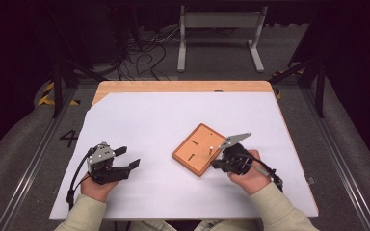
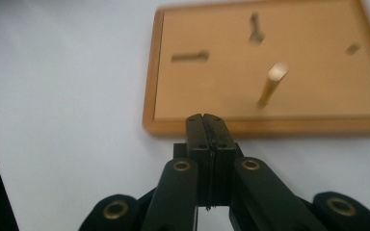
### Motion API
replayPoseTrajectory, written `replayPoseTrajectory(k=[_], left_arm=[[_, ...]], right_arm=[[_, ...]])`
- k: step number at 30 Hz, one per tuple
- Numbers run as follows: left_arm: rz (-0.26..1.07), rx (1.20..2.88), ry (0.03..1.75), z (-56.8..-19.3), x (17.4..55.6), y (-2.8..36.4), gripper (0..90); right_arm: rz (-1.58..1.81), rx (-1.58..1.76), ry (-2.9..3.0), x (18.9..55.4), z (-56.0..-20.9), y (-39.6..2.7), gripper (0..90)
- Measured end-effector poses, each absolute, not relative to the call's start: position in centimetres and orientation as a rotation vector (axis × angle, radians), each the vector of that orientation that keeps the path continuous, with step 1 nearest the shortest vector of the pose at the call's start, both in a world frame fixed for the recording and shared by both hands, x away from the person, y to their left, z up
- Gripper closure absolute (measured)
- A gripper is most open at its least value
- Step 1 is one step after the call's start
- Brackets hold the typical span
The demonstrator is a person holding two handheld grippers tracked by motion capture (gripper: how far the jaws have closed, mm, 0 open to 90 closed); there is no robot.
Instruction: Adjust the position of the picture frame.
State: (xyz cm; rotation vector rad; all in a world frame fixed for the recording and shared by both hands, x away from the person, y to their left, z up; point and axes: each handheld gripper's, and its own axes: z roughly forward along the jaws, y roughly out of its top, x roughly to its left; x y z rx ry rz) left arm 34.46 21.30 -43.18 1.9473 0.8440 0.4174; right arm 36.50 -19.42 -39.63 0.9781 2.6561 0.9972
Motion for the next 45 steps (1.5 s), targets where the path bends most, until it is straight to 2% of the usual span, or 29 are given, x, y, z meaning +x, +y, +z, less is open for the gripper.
replayPoseTrajectory(k=[4, 10, 16, 25, 33, 37, 45], left_arm=[[0.421, 1.947, 0.85, -43.2, 34.2, 21.5, 29.9], [0.423, 1.933, 0.865, -43.3, 33.7, 22.1, 29.8], [0.429, 1.92, 0.887, -43.4, 33.1, 22.7, 29.9], [0.435, 1.905, 0.913, -43.5, 32.4, 23.6, 29.9], [0.433, 1.909, 0.914, -43.6, 32.4, 23.6, 29.9], [0.43, 1.904, 0.91, -43.5, 32.4, 23.6, 29.8], [0.422, 1.917, 0.896, -43.5, 32.7, 23.1, 29.8]], right_arm=[[1.064, 0.933, 2.604, 39.0, -36.9, -19.4, 90.0], [1.08, 0.893, 2.593, 42.9, -36.2, -18.0, 90.0], [1.016, 0.885, 2.641, 48.3, -37.5, -15.4, 90.0], [0.903, 0.91, 2.676, 53.2, -41.3, -12.9, 90.0], [0.684, 0.911, 2.697, 54.2, -42.8, -12.1, 90.0], [0.651, 0.968, 2.695, 53.8, -42.4, -12.4, 90.0], [0.603, 1.075, 2.714, 50.9, -42.0, -16.3, 90.0]])
